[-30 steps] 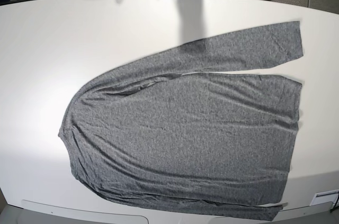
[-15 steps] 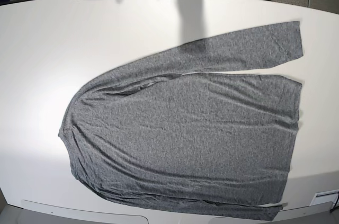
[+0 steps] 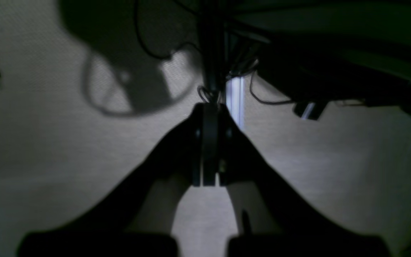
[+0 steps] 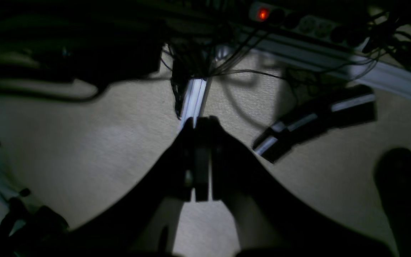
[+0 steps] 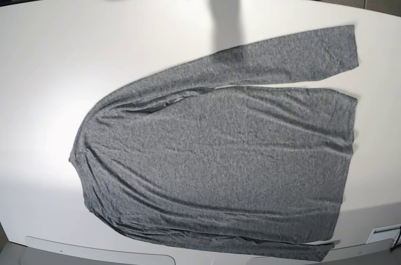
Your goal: Fold the T-shirt properly
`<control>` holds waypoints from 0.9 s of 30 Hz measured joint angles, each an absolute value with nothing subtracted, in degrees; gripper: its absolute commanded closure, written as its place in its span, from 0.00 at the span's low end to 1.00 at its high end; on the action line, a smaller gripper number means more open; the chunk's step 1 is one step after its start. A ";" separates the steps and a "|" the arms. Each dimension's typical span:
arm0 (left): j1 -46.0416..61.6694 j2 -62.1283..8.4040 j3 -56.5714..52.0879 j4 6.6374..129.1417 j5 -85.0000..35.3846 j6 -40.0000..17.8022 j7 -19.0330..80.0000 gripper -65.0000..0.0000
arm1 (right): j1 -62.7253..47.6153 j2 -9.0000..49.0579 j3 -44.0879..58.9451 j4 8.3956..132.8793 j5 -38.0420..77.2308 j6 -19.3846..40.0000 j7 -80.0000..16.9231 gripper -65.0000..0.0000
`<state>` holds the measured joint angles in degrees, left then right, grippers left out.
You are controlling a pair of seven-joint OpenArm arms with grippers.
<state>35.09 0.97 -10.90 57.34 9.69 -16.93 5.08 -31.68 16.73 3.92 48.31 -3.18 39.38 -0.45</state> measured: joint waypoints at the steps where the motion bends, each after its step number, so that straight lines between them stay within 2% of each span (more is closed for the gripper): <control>1: 36.82 0.95 -10.90 60.69 10.48 -16.97 5.15 1.00 | -34.00 17.54 3.95 51.40 -2.52 39.29 -1.52 0.98; 8: 50.28 0.86 -10.85 82.54 12.05 -22.90 8.16 1.00 | -51.29 22.96 3.92 76.44 5.10 39.46 -5.37 0.98; 12: 55.24 0.64 -10.87 93.91 11.92 -22.92 9.65 1.00 | -59.55 26.79 5.04 90.00 7.22 34.92 -9.65 0.98; 20: 58.81 -4.78 -10.85 111.07 15.99 -24.01 14.48 0.99 | -66.83 27.79 19.33 112.05 7.40 34.59 -13.19 0.98; 23: 58.41 -7.73 -10.87 115.22 17.30 -24.14 15.25 0.89 | -66.52 27.88 25.08 117.21 7.16 34.26 -14.00 0.98; 26: 56.95 -10.68 -10.46 117.71 20.21 -24.62 14.13 0.75 | -66.57 28.34 28.18 121.45 7.20 34.65 -14.06 0.97; 27: 55.83 -11.55 -10.46 117.82 21.71 -25.06 14.13 0.71 | -66.57 28.80 28.60 122.50 7.31 34.85 -14.04 0.94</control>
